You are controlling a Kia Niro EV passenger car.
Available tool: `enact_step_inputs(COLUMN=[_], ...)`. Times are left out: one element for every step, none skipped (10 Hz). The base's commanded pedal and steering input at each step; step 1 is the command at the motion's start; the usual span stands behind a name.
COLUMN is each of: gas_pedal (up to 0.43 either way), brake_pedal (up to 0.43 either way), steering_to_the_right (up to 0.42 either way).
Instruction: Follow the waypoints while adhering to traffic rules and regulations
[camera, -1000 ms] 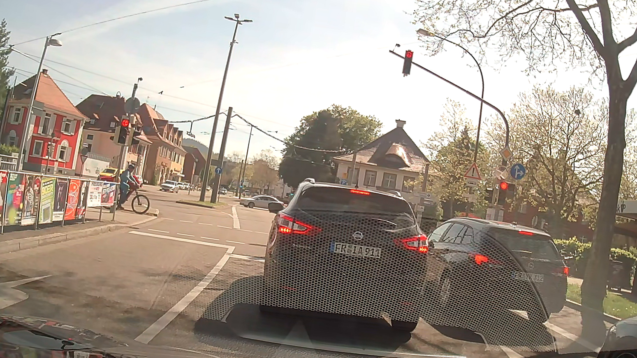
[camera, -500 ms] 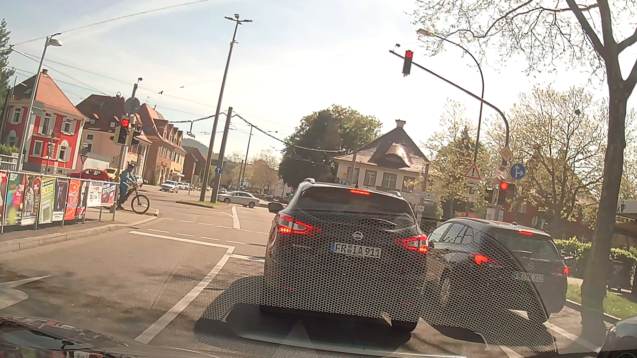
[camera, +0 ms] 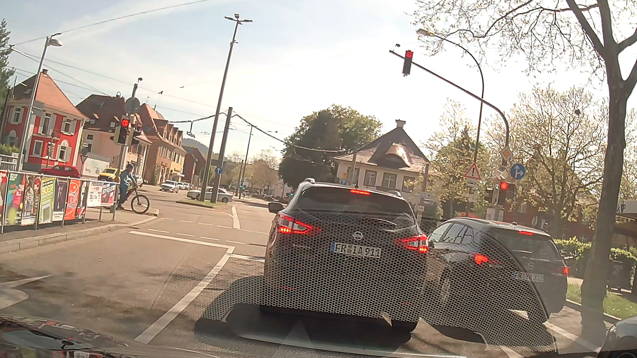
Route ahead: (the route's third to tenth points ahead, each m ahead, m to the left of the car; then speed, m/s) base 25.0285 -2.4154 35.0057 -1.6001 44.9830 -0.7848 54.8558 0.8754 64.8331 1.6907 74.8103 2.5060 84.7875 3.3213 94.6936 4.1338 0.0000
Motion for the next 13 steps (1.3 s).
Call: enact_step_inputs(gas_pedal=[0.0, 0.0, 0.0, 0.0, 0.0, 0.0, 0.0, 0.0, 0.0, 0.0, 0.0, 0.0, 0.0], brake_pedal=[0.22, 0.226, 0.226, 0.226, 0.226, 0.226, 0.226, 0.226, 0.226, 0.226, 0.226, 0.226, 0.213], steering_to_the_right=[-0.036, -0.036, -0.036, -0.036, -0.036, -0.036, -0.036, -0.036, -0.036, -0.036, -0.036, -0.036, -0.036])
